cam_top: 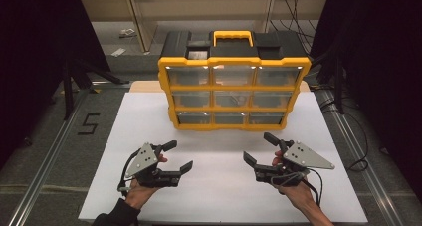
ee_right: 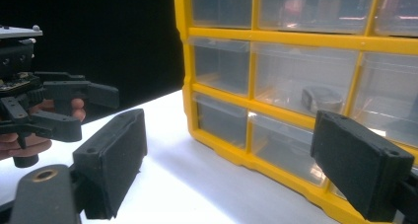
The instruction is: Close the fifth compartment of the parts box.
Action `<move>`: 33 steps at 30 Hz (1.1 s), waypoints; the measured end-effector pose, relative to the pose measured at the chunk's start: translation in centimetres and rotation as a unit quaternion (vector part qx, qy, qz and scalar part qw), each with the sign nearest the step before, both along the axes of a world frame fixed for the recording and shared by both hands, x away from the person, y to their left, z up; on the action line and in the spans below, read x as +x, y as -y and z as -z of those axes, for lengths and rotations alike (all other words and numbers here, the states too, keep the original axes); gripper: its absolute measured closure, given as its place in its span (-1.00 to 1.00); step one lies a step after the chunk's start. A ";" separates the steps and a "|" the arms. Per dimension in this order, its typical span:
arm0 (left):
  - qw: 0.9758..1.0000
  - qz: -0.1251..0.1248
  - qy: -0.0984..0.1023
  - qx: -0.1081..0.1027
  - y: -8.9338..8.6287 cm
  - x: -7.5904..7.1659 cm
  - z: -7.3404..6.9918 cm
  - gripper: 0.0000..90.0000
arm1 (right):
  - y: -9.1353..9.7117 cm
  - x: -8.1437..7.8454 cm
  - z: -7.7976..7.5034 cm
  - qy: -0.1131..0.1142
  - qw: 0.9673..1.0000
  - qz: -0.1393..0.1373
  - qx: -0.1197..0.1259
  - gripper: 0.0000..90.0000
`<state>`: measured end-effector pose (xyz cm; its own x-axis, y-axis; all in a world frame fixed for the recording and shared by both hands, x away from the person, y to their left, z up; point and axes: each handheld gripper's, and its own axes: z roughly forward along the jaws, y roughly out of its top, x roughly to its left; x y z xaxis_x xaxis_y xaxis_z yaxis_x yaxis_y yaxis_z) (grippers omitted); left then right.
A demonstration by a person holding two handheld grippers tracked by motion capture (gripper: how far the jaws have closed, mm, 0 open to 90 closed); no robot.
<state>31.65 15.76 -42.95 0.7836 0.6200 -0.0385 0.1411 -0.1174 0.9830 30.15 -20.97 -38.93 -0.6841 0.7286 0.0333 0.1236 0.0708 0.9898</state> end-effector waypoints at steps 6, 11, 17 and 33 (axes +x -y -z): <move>1.000 0.000 0.001 -0.001 0.0 0.0 0.0 -0.63 | 0.7 -0.4 0.1 0.003 1.000 0.012 0.005 -0.67; 1.000 0.000 0.003 -0.003 0.0 0.0 0.0 -0.63 | 1.2 -0.9 0.4 0.004 1.000 0.020 0.003 -0.67; 1.000 -0.001 0.003 -0.009 -0.1 0.0 -0.1 -0.63 | 1.5 -1.5 0.9 -0.005 1.000 0.021 -0.001 -0.67; 1.000 -0.002 0.004 -0.007 -0.2 0.1 -0.1 -0.63 | 2.1 -1.7 1.2 -0.010 1.000 0.027 -0.001 -0.67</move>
